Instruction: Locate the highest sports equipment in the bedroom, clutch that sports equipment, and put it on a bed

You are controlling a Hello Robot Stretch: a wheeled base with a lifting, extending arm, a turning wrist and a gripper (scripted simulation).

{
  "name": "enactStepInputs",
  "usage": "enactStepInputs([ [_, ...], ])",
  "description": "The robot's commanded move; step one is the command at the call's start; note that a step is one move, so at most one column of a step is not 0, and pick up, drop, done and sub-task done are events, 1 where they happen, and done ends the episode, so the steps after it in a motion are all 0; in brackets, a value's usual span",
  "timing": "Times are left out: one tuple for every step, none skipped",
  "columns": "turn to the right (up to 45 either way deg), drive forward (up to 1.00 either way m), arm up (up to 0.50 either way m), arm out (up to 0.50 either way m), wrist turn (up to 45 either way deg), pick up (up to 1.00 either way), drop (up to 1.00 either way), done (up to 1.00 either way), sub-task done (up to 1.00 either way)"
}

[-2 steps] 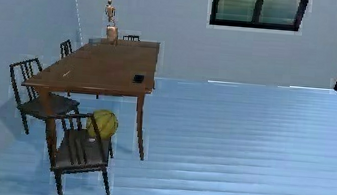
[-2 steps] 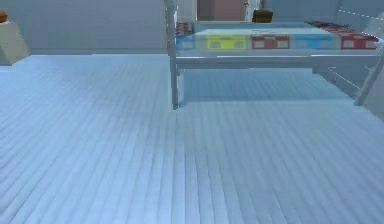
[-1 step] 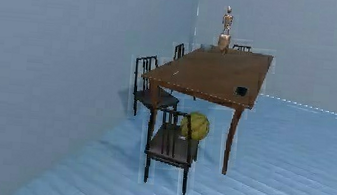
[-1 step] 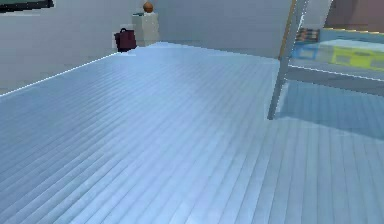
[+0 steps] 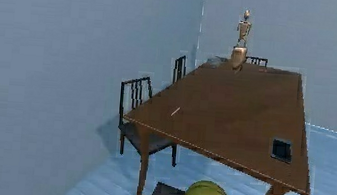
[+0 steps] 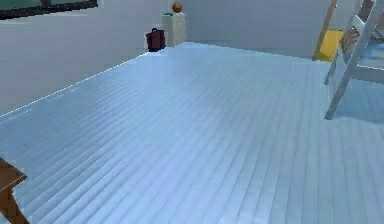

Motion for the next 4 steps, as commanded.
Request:
enactStepInputs([
  [45.0, 0.00, 0.00, 0.00, 0.0, 0.00, 0.00, 0.00, 0.00],
  [45.0, 0.00, 0.00, 0.00, 0.0, 0.00, 0.00, 0.00, 0.00],
  [45.0, 0.00, 0.00, 0.00, 0.0, 0.00, 0.00, 0.00, 0.00],
  [9.0, 0.00, 0.00, 0.00, 0.0, 0.00, 0.00, 0.00, 0.00],
])
